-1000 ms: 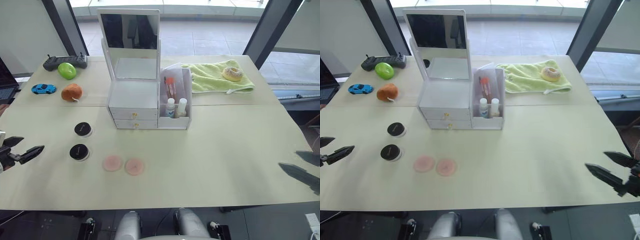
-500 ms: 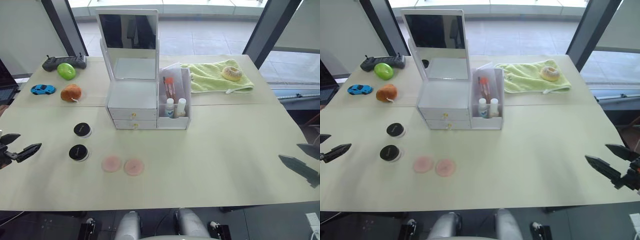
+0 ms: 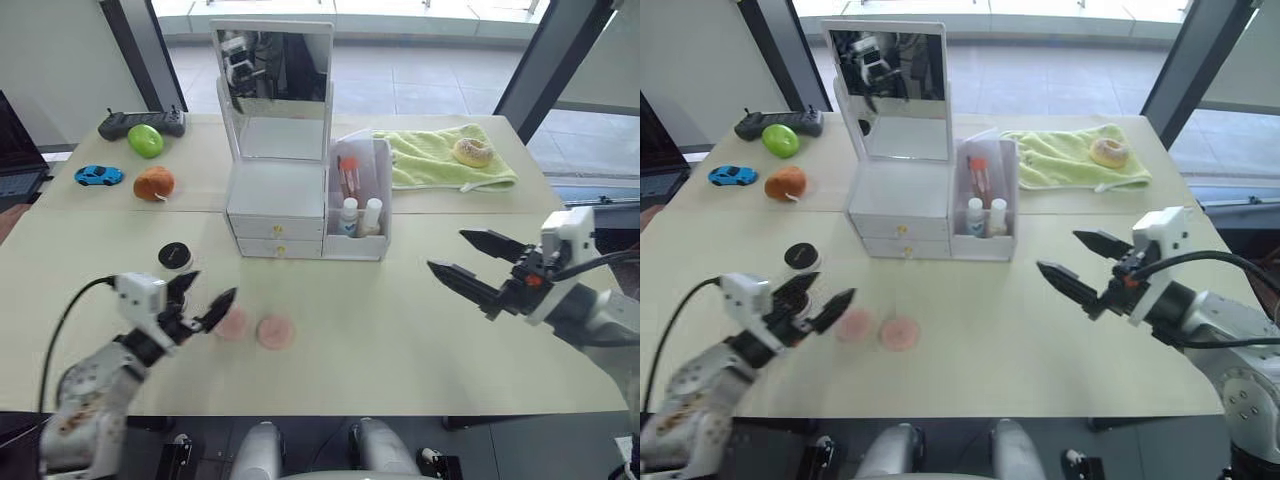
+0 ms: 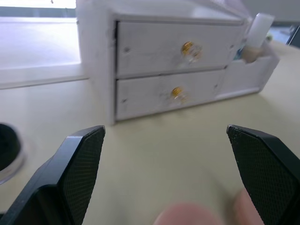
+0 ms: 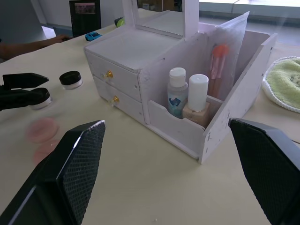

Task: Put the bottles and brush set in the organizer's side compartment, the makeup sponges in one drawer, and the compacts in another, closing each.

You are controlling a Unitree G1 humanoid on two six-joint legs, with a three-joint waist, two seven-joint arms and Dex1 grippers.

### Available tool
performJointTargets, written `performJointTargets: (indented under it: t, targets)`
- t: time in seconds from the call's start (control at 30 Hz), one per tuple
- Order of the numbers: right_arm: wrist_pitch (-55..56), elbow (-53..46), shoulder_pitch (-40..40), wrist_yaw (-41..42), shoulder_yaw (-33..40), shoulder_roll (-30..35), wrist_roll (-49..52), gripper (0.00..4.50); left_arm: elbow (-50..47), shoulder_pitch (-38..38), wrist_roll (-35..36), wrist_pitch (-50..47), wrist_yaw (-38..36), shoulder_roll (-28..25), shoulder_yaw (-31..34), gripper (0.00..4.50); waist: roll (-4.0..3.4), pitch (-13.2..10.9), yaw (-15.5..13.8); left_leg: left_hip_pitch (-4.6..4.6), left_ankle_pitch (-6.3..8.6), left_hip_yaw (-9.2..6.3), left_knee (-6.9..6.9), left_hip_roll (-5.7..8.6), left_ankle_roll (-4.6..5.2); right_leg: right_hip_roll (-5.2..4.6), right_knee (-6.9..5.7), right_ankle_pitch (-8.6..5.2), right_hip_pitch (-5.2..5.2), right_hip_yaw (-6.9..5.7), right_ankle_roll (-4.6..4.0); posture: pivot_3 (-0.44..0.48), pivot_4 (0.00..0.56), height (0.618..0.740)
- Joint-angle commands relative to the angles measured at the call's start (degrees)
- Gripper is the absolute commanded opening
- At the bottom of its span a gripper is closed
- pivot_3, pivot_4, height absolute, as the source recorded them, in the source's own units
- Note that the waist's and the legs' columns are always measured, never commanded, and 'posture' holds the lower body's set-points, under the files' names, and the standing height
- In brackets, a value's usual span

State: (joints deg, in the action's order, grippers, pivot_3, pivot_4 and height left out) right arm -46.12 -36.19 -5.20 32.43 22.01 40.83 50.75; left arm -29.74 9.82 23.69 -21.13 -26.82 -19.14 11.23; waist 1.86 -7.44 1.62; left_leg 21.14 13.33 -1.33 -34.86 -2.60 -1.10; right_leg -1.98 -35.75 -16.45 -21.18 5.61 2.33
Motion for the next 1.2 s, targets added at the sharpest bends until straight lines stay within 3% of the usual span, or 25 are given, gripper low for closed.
performJointTargets:
  t: [0.03,0.17,0.37,0.8,0.93,1.2]
  targets:
    - [0.61,0.98,-2.16,-1.27,-2.52,-0.14,-1.21,4.46,-5.91,-0.74,-7.37,1.01,7.97,3.97,-7.96,4.50,-0.03,0.02,0.00,-0.01,0.00,-0.01,0.00,0.00,0.00,0.04,0.00,0.01,0.01,0.02,-0.02,0.000,0.150,0.740]
    - [-0.16,1.94,-4.52,-1.41,-4.89,-0.02,-0.35,4.46,-2.70,-4.17,-19.74,1.38,19.31,9.41,-14.44,4.50,-0.10,0.01,0.00,-0.02,-0.01,-0.05,-0.07,0.03,0.01,0.11,-0.01,0.04,0.04,0.05,-0.03,0.000,0.150,0.740]
    - [-1.51,2.28,-5.77,-1.25,-4.05,2.33,0.58,4.46,3.45,-7.75,-24.35,3.34,23.67,14.76,-19.71,4.50,-0.19,0.07,-0.16,0.01,0.00,-0.14,-0.12,0.02,0.01,0.25,0.00,0.02,0.04,0.08,0.00,0.000,0.150,0.740]
    - [-0.25,4.22,-8.57,-1.30,-5.74,2.45,-1.15,4.46,14.04,-16.05,-23.49,9.03,25.24,18.81,-16.25,4.50,-0.23,0.09,-0.31,0.02,-0.01,-0.16,-0.15,0.01,0.01,0.30,-0.01,-0.01,0.04,0.09,0.06,0.000,0.150,0.740]
    - [1.44,4.20,-8.11,2.25,-6.00,2.44,-0.98,4.46,15.59,-17.35,-23.27,9.64,25.04,19.02,-15.74,4.50,-0.26,0.11,-0.36,0.02,-0.01,-0.15,-0.17,0.02,0.02,0.30,-0.01,0.00,0.04,0.10,0.06,0.000,0.150,0.740]
    - [5.20,9.01,-11.41,17.08,-10.69,7.20,-3.56,4.46,17.78,-19.68,-23.01,10.86,24.28,19.25,-15.71,4.50,-0.29,0.12,-0.36,0.00,-0.01,-0.16,-0.20,0.02,0.02,0.32,-0.01,0.01,0.05,0.10,0.06,0.000,0.150,0.740]
